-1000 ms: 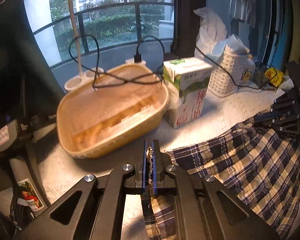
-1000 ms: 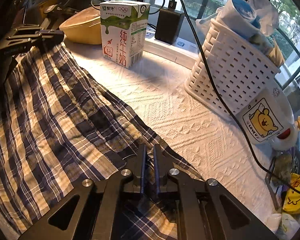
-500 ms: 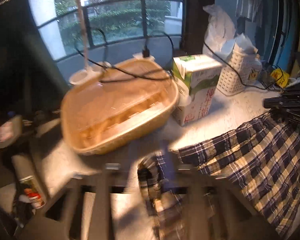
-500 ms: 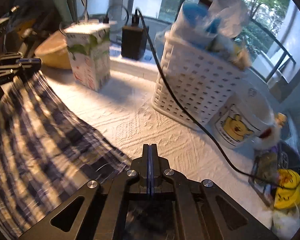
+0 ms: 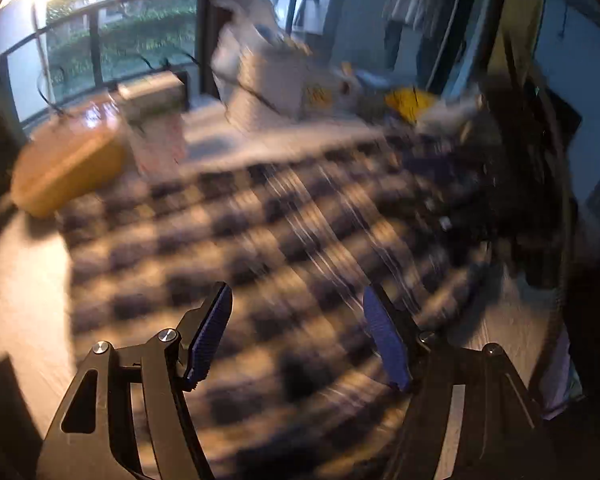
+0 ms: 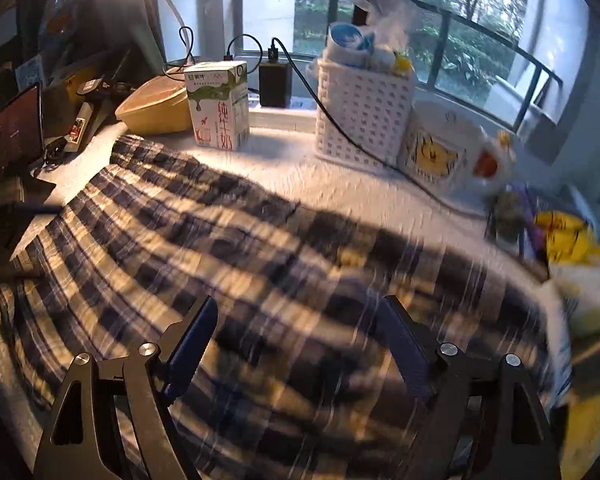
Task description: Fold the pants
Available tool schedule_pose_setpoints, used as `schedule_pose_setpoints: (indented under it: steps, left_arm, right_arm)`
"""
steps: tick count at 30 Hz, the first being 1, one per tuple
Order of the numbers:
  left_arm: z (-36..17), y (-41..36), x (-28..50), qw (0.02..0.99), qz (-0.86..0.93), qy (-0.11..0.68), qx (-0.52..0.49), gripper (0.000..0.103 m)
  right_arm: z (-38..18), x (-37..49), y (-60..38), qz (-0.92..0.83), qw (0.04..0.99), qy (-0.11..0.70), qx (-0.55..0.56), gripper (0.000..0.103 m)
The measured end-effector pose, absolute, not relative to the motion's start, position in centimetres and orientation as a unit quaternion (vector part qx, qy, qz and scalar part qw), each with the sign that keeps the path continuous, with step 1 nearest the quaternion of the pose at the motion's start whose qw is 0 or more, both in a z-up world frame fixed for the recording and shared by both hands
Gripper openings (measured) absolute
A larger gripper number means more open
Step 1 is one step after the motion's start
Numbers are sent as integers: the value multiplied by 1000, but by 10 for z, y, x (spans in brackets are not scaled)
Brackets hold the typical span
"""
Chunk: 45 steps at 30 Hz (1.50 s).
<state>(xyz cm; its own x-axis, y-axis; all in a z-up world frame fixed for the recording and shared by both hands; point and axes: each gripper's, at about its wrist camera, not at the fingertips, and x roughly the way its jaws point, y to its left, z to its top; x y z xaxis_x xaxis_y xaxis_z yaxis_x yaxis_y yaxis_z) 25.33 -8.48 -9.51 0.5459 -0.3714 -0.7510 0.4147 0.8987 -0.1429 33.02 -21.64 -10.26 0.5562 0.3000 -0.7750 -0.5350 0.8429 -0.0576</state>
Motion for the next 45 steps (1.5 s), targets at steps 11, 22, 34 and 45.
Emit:
schedule_pose_setpoints:
  steps: [11, 22, 34, 45]
  left_arm:
    - [-130, -121, 239, 866, -191, 453, 91, 71]
    - [-119, -144, 233, 862, -212, 456, 66, 73]
    - [-135, -150, 230, 851, -186, 482, 96, 75]
    - [-111, -89, 233, 875, -115, 465, 69, 75]
  right_arm:
    - [-129, 326, -251, 146, 890, 386, -192, 81]
    - [-104, 269, -279, 196, 903, 363, -117, 82]
    - [-142, 216, -288, 201, 875, 406, -168, 87]
    - [-114, 190, -356, 157, 897, 410, -50, 88]
